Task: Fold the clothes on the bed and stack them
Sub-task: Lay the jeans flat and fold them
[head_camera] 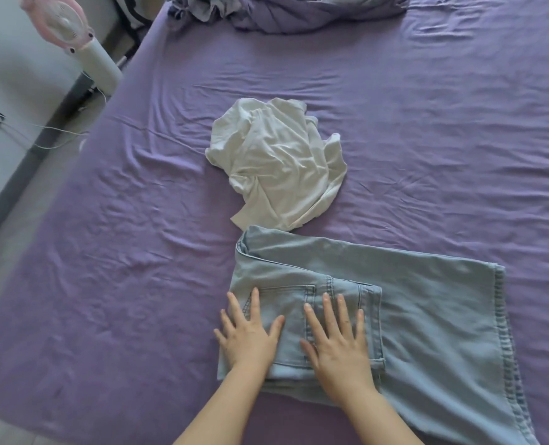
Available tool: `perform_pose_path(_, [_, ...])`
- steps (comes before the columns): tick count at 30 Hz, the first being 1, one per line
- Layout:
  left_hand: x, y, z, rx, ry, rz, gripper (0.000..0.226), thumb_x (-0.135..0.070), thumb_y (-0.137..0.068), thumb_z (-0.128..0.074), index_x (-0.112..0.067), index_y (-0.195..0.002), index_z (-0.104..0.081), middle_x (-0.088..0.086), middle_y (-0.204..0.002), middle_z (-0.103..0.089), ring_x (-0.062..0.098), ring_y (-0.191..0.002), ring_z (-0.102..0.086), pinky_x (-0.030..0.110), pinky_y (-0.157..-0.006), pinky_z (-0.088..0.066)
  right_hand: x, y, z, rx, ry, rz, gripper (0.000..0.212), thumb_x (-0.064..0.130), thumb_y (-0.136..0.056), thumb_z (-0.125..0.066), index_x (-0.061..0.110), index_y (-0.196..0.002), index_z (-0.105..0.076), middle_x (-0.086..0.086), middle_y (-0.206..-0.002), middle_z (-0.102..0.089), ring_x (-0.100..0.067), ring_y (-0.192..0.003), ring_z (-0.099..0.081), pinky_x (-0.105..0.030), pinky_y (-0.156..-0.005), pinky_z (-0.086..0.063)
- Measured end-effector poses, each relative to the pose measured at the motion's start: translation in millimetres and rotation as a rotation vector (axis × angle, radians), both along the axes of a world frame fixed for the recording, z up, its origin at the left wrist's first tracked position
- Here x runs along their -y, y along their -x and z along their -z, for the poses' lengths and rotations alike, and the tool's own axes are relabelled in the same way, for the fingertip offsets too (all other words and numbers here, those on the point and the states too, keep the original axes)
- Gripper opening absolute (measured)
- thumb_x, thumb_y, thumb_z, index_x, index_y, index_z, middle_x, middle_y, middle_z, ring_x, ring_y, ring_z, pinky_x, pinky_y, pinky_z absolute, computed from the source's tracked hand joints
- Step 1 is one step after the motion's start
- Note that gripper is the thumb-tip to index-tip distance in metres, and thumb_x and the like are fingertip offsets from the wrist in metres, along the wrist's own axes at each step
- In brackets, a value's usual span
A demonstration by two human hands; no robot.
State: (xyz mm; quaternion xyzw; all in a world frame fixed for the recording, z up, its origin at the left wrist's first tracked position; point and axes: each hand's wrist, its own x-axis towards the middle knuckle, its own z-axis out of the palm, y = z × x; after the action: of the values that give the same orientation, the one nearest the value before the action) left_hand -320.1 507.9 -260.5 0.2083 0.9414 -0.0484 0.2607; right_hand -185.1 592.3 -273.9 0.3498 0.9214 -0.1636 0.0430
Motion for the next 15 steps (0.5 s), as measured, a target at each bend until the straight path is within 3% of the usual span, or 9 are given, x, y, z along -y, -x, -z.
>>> perform_pose_path(4, [4.2, 9.6, 2.4, -0.036, -0.078, -0.038, 0.091, -0.073, -0.084, -0.033, -0.028, -0.15, 0.009, 0.009, -0.158, 0.007, 0.029, -0.139, -0.019, 0.042, -0.108, -0.029, 9.4, 33.6, 9.5, 0.023, 0.019, -0.063, 0.058, 0.056, -0.096, -0.008, 0.028, -0.139, -0.035, -0.01, -0.146, -0.04, -0.028, -0.145, -0.002, -0.06, -0.106, -0.014])
perform_pose_path(9, [18.5, 33.7, 2.4, 0.054, -0.411, -0.186, 0.096, -0.048, -0.085, -0.06, -0.017, -0.151, 0.002, 0.013, -0.143, -0.033, 0.029, -0.127, -0.039, 0.035, -0.1, -0.035, 14.1, 43.9, 33.6, 0.1, -0.045, -0.117, 0.061, 0.057, -0.086, -0.033, 0.025, -0.136, -0.046, -0.008, -0.146, -0.041, -0.033, -0.14, -0.02, -0.064, -0.106, -0.012])
perform_pose_path(15, [21.0, 51.9, -18.0, 0.317, -0.601, -0.312, 0.099, -0.032, -0.08, -0.073, -0.015, -0.151, -0.006, 0.013, -0.146, -0.039, 0.022, -0.135, -0.038, 0.025, -0.103, -0.031, 14.6, 50.0, 3.2, 0.14, 0.015, -0.014, 0.062, 0.062, -0.092, -0.02, 0.027, -0.138, -0.042, -0.008, -0.144, -0.043, -0.03, -0.139, -0.02, -0.059, -0.104, -0.012])
